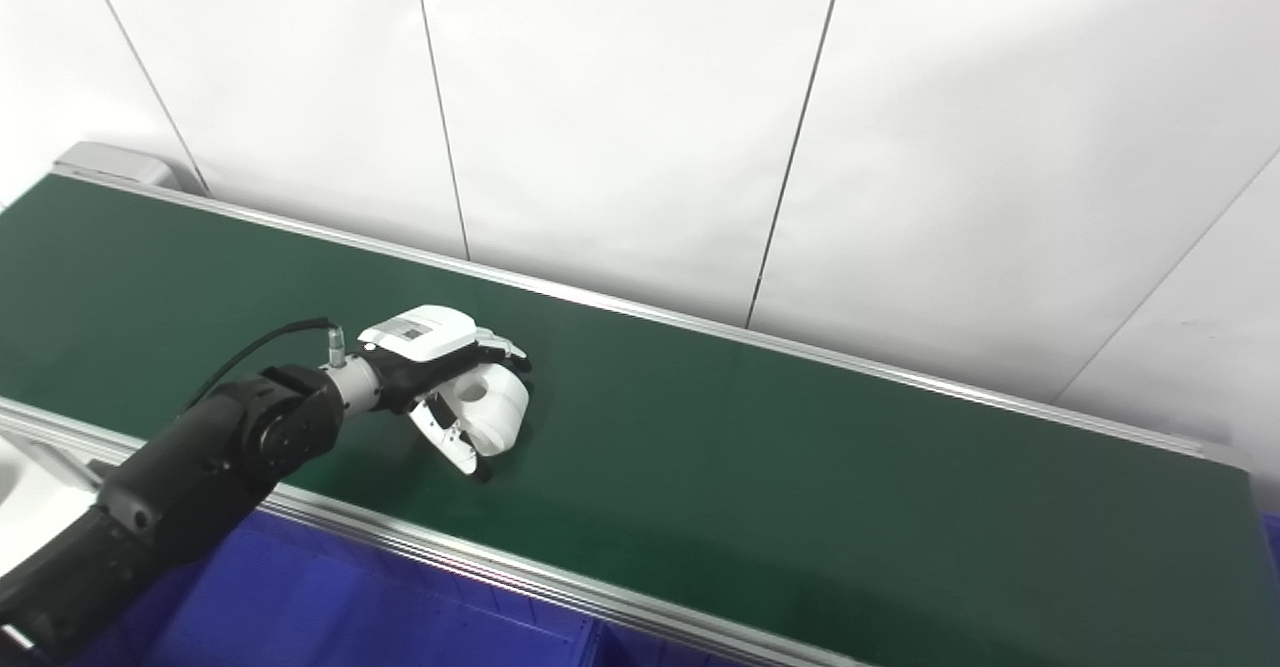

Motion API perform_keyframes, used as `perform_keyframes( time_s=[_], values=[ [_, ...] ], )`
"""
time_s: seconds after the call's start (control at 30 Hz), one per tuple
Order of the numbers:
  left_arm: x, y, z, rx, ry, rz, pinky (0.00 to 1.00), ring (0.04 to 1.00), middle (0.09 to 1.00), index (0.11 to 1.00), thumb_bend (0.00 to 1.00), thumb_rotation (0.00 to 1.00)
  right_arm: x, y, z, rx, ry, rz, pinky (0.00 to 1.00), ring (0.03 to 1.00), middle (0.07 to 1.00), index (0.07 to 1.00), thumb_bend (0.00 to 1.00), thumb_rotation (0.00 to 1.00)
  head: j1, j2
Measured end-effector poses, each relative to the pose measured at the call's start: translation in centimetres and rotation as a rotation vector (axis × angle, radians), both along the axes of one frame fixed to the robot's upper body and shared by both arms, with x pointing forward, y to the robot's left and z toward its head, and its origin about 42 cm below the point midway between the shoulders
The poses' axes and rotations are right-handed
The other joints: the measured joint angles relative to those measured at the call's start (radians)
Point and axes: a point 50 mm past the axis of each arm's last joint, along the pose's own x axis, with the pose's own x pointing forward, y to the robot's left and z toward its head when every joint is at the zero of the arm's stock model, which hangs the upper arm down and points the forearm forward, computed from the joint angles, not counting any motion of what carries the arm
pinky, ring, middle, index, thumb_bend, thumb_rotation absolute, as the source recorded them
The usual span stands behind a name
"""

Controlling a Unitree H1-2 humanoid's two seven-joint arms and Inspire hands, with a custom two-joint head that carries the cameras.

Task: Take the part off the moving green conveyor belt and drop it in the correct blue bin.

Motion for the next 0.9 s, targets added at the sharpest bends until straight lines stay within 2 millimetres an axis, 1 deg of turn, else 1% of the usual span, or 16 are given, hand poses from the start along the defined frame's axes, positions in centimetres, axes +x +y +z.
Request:
perform_keyframes(
  time_s=[0.07,0.1,0.13,0.2,0.23,0.27,0.3,0.4,0.47,0.53,0.63,0.73,0.8,0.9],
  values=[
    [0.0,0.0,-0.2,0.001,-0.018,0.003,0.68,0.725,0.748,0.724,0.86,0.19,-0.1,0.0,0.1,0.0,0.0,-0.001,1.0,0.979,1.0,1.0,0.87,1.0,0.0,0.003],
    [0.1,0.1,-0.3,-0.004,-0.028,0.003,0.63,0.673,0.706,0.683,0.85,0.15,-0.1,0.0,0.2,0.0,-0.002,-0.001,1.0,0.979,1.0,1.0,0.87,1.0,-0.003,0.005],
    [0.1,0.2,-0.4,-0.013,-0.046,0.006,0.57,0.603,0.643,0.62,0.83,0.08,-0.1,0.1,0.2,0.001,-0.005,0.0,1.0,0.978,1.0,1.0,0.87,1.0,-0.003,0.005],
    [0.2,0.5,-0.7,-0.043,-0.079,0.015,0.55,0.578,0.62,0.596,0.81,0.06,0.0,0.1,0.5,0.001,-0.013,0.001,1.0,0.978,1.0,1.0,0.87,1.0,-0.003,0.006],
    [0.3,0.7,-0.8,-0.078,-0.087,0.027,0.48,0.518,0.559,0.54,0.67,0.03,0.0,0.1,0.5,0.001,-0.014,0.001,1.0,0.977,1.0,1.0,0.88,1.0,-0.005,0.006],
    [0.3,0.8,-1.1,-0.116,-0.092,0.045,0.43,0.48,0.521,0.506,0.58,0.01,0.0,0.1,0.5,0.001,-0.014,0.001,1.0,0.977,1.0,1.0,0.88,1.0,-0.005,0.006],
    [0.3,0.9,-1.3,-0.176,-0.092,0.079,0.41,0.463,0.508,0.494,0.55,0.01,0.0,0.1,0.5,0.0,-0.014,0.002,1.0,0.977,1.0,1.0,0.88,1.0,-0.005,0.006],
    [-0.4,0.4,-2.1,-0.402,-0.072,0.193,0.38,0.444,0.494,0.482,0.52,0.0,0.0,0.2,0.5,0.001,-0.013,0.001,1.0,0.977,1.0,1.0,0.88,1.0,-0.006,0.011],
    [-1.2,-0.6,-3.1,-0.552,-0.041,0.275,0.38,0.441,0.486,0.486,0.52,0.0,0.0,0.2,0.5,0.002,-0.013,0.001,1.0,0.976,1.0,1.0,0.88,1.0,-0.009,0.012],
    [-1.8,-1.6,-3.9,-0.652,-0.043,0.323,0.37,0.423,0.472,0.493,0.52,0.0,0.0,0.2,0.5,0.002,-0.014,0.001,1.0,0.976,1.0,1.0,0.87,1.0,-0.009,0.012],
    [-2.4,-2.4,-4.5,-0.723,-0.042,0.358,0.34,0.401,0.454,0.503,0.52,0.0,0.0,0.3,0.6,-0.001,-0.014,0.004,1.0,0.976,1.0,1.0,0.88,1.0,-0.009,0.012],
    [-2.8,-2.7,-4.8,-0.748,-0.048,0.373,0.34,0.394,0.449,0.505,0.52,0.0,0.0,0.3,0.6,-0.001,-0.014,0.004,1.0,0.98,1.0,1.0,0.87,1.0,-0.011,0.014],
    [-2.9,-2.7,-4.7,-0.753,-0.049,0.372,0.34,0.396,0.449,0.505,0.52,0.0,0.0,0.5,0.6,0.002,-0.014,0.004,1.0,0.982,1.0,1.0,0.88,1.0,-0.011,0.014],
    [-3.4,-2.8,-4.1,-0.768,-0.064,0.36,0.35,0.408,0.455,0.502,0.52,0.0,0.0,0.7,0.6,0.001,-0.012,0.004,1.0,0.984,1.0,1.0,0.9,1.0,-0.006,0.023]
  ],
)
